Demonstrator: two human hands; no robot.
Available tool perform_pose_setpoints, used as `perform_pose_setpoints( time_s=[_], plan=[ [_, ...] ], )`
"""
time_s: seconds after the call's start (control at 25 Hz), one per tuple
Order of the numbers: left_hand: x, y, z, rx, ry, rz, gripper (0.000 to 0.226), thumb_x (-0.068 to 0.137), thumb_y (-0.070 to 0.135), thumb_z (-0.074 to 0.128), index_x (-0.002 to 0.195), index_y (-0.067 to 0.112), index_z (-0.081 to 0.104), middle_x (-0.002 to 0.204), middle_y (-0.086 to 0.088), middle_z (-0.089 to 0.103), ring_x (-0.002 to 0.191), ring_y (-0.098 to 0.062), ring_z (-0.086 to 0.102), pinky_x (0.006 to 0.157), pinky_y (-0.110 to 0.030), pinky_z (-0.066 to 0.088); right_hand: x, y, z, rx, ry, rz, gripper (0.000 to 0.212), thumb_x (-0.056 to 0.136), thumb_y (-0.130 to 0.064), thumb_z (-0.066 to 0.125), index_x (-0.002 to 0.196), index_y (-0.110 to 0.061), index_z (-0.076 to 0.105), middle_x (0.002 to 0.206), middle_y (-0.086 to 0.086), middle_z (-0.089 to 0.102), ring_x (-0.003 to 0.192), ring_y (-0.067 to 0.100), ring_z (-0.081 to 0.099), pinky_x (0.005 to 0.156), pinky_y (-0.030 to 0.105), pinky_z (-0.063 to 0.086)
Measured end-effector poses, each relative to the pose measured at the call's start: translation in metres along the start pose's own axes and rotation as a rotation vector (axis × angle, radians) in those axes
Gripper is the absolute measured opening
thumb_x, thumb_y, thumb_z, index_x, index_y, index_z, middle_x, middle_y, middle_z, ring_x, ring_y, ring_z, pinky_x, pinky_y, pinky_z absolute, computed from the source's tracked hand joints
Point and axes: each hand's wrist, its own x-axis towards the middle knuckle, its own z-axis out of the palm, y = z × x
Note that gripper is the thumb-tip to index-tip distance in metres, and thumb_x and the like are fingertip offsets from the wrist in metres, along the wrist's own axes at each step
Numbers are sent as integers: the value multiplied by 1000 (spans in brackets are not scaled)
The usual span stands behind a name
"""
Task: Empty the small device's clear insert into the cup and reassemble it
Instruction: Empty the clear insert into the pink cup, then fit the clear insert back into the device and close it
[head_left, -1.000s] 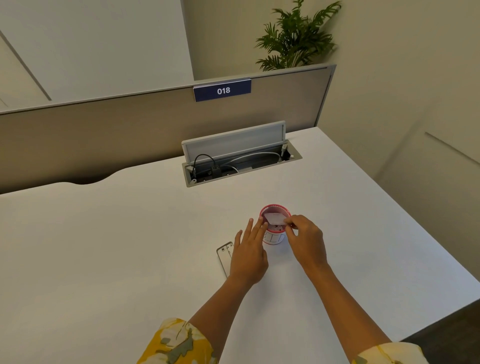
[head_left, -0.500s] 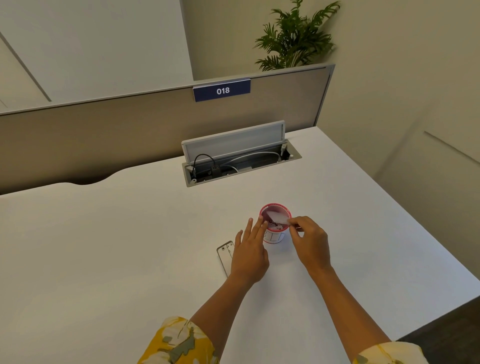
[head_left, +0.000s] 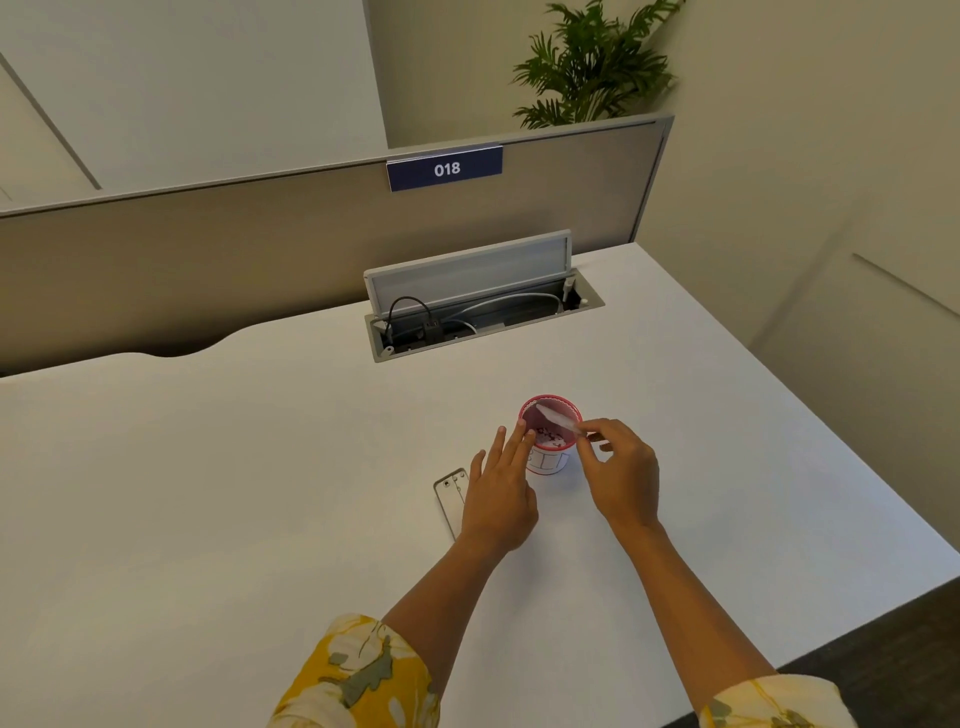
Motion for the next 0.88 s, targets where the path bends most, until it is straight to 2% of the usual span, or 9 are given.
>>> perform_pose_setpoints(
  time_s=[0.08,0.24,0.32,0.4,0.48,0.6,0.68,0.76,0.88],
  plan=[
    [1,-1,1,-5,-7,-3,70,100,20,47,159,27,10,169,6,6,156,-19,0,125,-46,3,-2,1,0,86,0,88,21,86,-18,72,104,-8,72,101,9,75,87,20,69,78,33,60],
    [10,0,-7,-27,53,25,66,97,34,50,157,29,22,168,7,15,156,-16,2,125,-49,-1,4,2,0,355,205,431,18,83,-22,76,97,-13,70,88,0,74,78,15,72,77,32,61],
    [16,-1,-14,-98,96,16,65,96,41,50,156,31,25,167,7,19,156,-16,5,124,-48,1,11,2,0,657,208,744,21,83,-20,76,101,-13,68,96,5,74,81,15,72,80,33,60],
    [17,-1,-20,-228,155,-23,63,95,44,52,153,32,32,165,6,25,155,-16,10,124,-48,4,13,-4,1,885,154,886,25,83,-16,76,106,-10,68,107,10,71,87,17,72,77,28,59],
    [16,0,-26,-343,210,-60,57,94,43,56,148,30,42,163,6,32,155,-16,14,123,-50,9,12,-19,6,933,70,881,19,84,-17,74,102,-16,69,110,6,69,92,18,70,72,23,58],
    [9,0,-37,-628,260,-126,52,94,43,60,142,30,49,154,5,47,148,-18,32,120,-48,23,4,-49,21,1048,-55,871,16,86,-16,72,101,-19,70,114,5,68,104,23,67,89,33,57],
    [5,1,-49,-867,284,-204,47,94,43,62,138,29,52,142,4,58,134,-18,51,115,-42,39,-3,-66,31,1097,-137,853,10,86,-13,71,93,-20,72,108,3,71,100,21,70,90,33,57],
    [1,-3,-59,-998,301,-326,48,97,43,58,140,22,52,137,0,61,127,-21,56,109,-37,46,-10,-77,43,1056,-244,816,10,88,-11,69,91,-19,73,102,3,74,94,19,73,86,30,58],
    [-9,-17,-69,-1110,382,-487,40,103,33,49,137,12,54,132,-9,63,122,-26,58,101,-38,51,-22,-82,62,873,-442,784,12,89,-18,68,100,-12,71,99,7,76,95,21,73,89,33,58]
  ],
)
